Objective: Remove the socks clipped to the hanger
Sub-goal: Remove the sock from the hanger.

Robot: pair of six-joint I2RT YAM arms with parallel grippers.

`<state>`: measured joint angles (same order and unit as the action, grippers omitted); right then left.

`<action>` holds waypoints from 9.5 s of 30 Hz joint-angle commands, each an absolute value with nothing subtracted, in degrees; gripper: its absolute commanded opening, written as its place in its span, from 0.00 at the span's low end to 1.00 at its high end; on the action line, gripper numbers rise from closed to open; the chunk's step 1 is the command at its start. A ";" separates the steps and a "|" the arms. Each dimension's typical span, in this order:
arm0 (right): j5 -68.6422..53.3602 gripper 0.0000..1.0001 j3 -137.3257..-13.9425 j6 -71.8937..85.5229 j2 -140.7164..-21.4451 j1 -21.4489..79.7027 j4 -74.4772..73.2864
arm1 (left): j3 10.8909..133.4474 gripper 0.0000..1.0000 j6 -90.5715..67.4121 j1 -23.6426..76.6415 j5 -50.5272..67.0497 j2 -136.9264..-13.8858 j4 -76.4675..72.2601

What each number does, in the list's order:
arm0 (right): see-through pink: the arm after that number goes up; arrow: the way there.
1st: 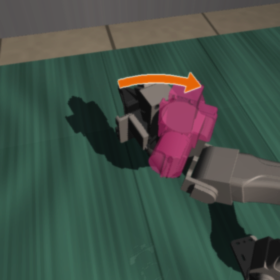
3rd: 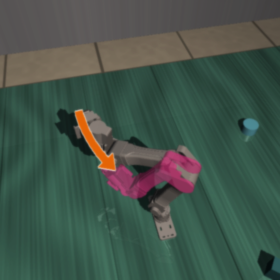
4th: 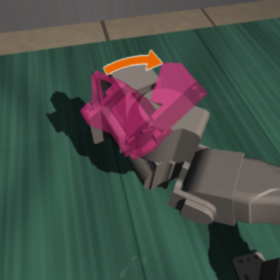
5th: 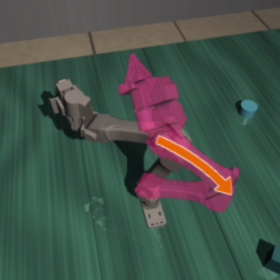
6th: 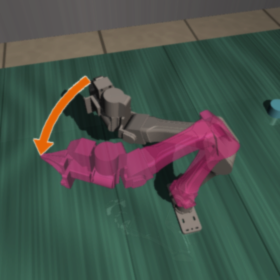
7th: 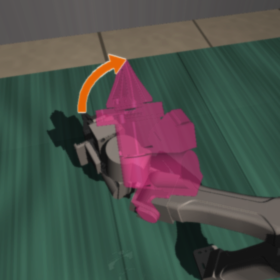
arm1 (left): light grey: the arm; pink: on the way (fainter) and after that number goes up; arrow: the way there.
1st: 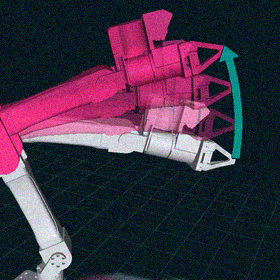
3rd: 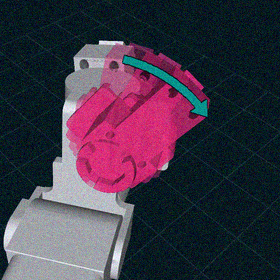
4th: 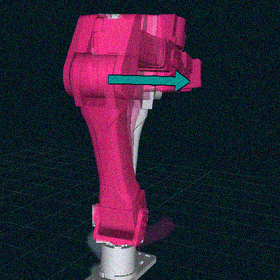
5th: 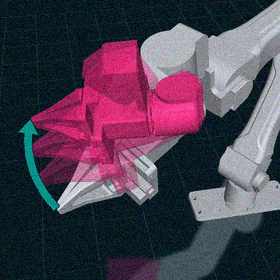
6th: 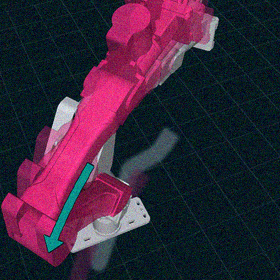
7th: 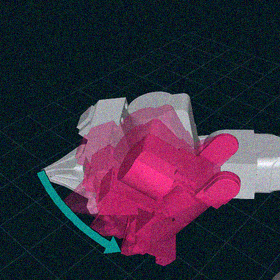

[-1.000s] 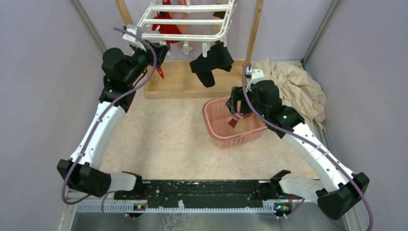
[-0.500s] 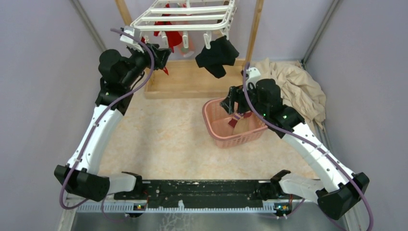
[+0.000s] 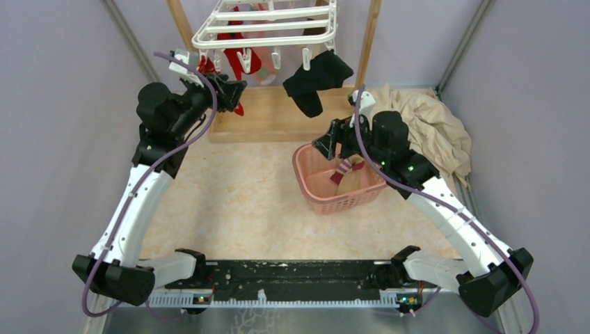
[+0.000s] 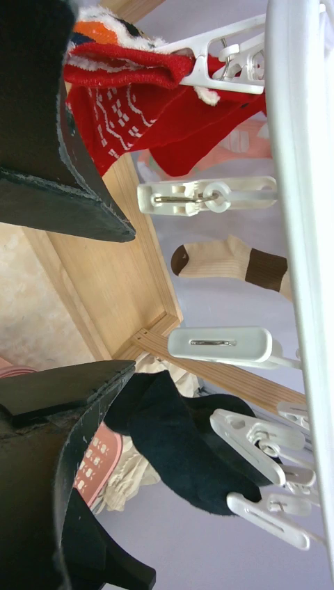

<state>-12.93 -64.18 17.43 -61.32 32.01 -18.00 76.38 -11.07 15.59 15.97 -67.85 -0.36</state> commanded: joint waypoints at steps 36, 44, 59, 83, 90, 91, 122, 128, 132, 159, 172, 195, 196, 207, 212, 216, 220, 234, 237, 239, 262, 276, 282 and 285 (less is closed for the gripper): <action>-4.19 0.73 -74.96 11.78 -70.31 28.02 -5.72 | 79.09 0.72 -10.31 29.73 13.20 -70.12 1.43; -15.21 0.76 -75.81 14.84 -74.40 25.67 1.81 | 79.58 0.73 -9.78 31.14 12.16 -70.71 1.81; -11.76 0.76 -79.22 18.96 -81.81 25.66 7.50 | 79.73 0.73 -8.81 31.85 11.21 -70.89 2.34; -10.71 0.00 -76.52 20.65 -82.21 25.66 15.64 | 79.18 0.73 -7.82 31.86 10.71 -70.98 2.43; -6.69 0.70 -69.71 19.71 -76.00 25.66 12.06 | 78.88 0.73 -7.87 31.90 10.78 -70.84 2.41; -5.35 0.74 -68.81 19.34 -75.16 25.66 11.72 | 78.77 0.73 -7.95 31.89 10.75 -70.85 2.34; 24.43 0.99 -70.28 13.26 -86.82 35.06 33.94 | 79.03 0.72 -6.97 31.92 12.12 -71.13 3.83; 27.33 0.69 -72.22 13.53 -89.42 35.01 35.90 | 78.91 0.71 -6.66 31.91 12.18 -70.81 4.17; 25.56 0.47 -70.53 13.96 -87.58 35.06 35.99 | 78.50 0.71 -6.64 31.94 12.26 -70.63 4.03; 7.14 0.00 -59.84 14.08 -77.14 36.06 25.36 | 92.72 0.72 -12.48 37.21 16.10 -84.67 -5.62; 5.74 0.00 -56.90 14.34 -75.24 36.56 24.90 | 95.83 0.72 -12.52 36.73 16.77 -91.07 -13.56; 4.77 0.00 -55.10 14.33 -74.16 36.56 24.60 | 93.98 0.67 -18.50 33.77 21.00 -93.72 -20.39; 4.73 0.00 -55.01 14.34 -74.14 36.56 24.65 | 94.37 0.67 -18.58 33.76 20.86 -93.90 -19.79; 4.41 0.00 -54.34 14.26 -73.12 36.74 24.32 | 93.90 0.65 -18.13 35.75 15.99 -93.71 -16.23; 4.41 0.00 -53.84 13.80 -72.30 37.00 23.91 | 92.12 0.66 -18.66 36.71 13.64 -92.35 -15.12; 4.48 0.00 -53.37 13.89 -71.75 37.09 23.91 | 91.53 0.65 -17.93 37.92 10.97 -91.03 -12.54; 4.07 0.00 -53.52 13.82 -71.46 37.15 23.76 | 91.05 0.66 -17.70 38.41 8.67 -89.59 -11.02; 3.05 0.00 -53.88 13.45 -71.46 38.63 23.10 | 95.26 0.67 -19.54 38.60 7.99 -93.98 -13.92; 2.95 0.00 -53.88 13.36 -71.62 39.01 23.11 | 95.68 0.68 -19.67 38.50 8.34 -94.57 -15.03; 3.03 0.00 -53.88 13.28 -71.73 39.26 23.07 | 96.00 0.68 -19.97 38.41 8.68 -95.02 -15.58; 3.59 0.00 -53.57 12.39 -71.63 40.87 23.02 | 95.64 0.50 -20.86 37.37 8.21 -96.59 -20.40; 3.93 0.00 -53.36 11.73 -71.73 41.72 22.50 | 96.57 0.45 -22.44 37.22 7.95 -97.53 -22.25; 4.16 0.00 -53.25 11.59 -71.75 42.31 22.37 | 96.51 0.35 -23.11 37.01 7.82 -97.17 -22.93; 4.28 0.00 -53.11 11.36 -71.55 42.38 22.25 | 96.50 0.30 -23.12 36.92 7.82 -96.91 -22.99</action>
<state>4.05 -53.23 12.43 -73.49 41.50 21.34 94.91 -22.33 37.71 8.69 -97.45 -20.62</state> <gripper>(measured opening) 0.051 0.331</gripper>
